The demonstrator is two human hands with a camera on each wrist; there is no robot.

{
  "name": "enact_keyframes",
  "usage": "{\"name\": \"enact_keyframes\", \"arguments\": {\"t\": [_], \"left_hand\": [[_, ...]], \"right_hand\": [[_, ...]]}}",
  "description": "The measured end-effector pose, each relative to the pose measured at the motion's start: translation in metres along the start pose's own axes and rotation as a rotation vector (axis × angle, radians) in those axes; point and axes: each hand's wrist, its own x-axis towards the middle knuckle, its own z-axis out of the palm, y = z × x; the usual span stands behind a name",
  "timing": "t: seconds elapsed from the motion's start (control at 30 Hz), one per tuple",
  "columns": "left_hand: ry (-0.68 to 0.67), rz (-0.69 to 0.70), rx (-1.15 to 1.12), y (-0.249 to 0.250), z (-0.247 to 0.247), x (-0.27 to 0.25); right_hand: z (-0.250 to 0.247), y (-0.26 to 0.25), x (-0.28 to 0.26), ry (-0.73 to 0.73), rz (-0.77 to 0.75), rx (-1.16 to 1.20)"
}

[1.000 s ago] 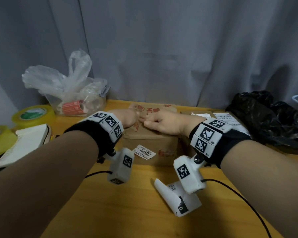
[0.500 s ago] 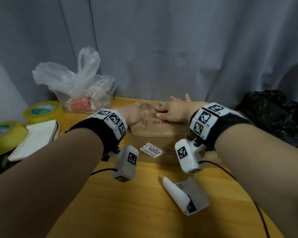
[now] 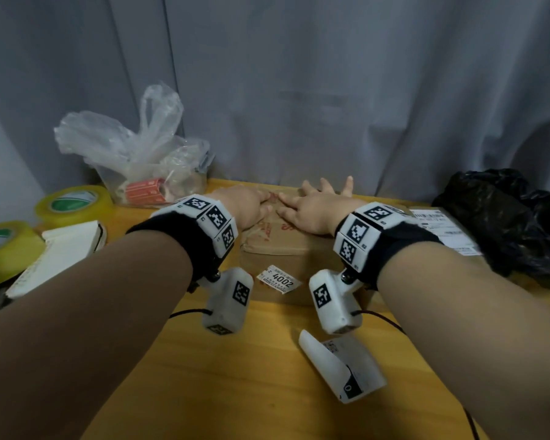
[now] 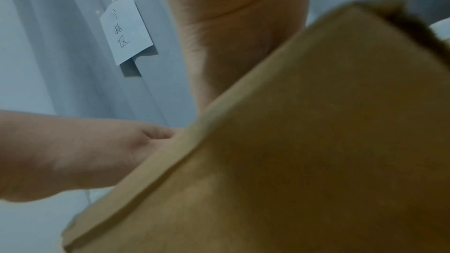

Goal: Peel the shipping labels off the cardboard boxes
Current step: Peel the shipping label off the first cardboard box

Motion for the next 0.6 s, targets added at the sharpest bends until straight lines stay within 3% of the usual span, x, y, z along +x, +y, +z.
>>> {"name": "enact_keyframes", "arguments": {"t": [0.1,0.2,0.33,0.6], "left_hand": [[0.014,-0.017,0.050,0.001,0.001,-0.002],[0.024,-0.032,0.051,0.002,0.004,-0.002],[-0.127,-0.018,-0.137,0.003,0.000,-0.008],[-0.179,0.009,-0.178,0.001,-0.014,-0.012]], "right_hand": [[-0.007,-0.001,0.002,-0.013,0.042,-0.060],[-0.010,0.013,-0.005,-0.053,-0.023,-0.003],[0.000,0.029,-0.015,-0.200,-0.114,0.181],[-0.003,0.029,-0.001,-0.029,-0.088,0.282]]}}
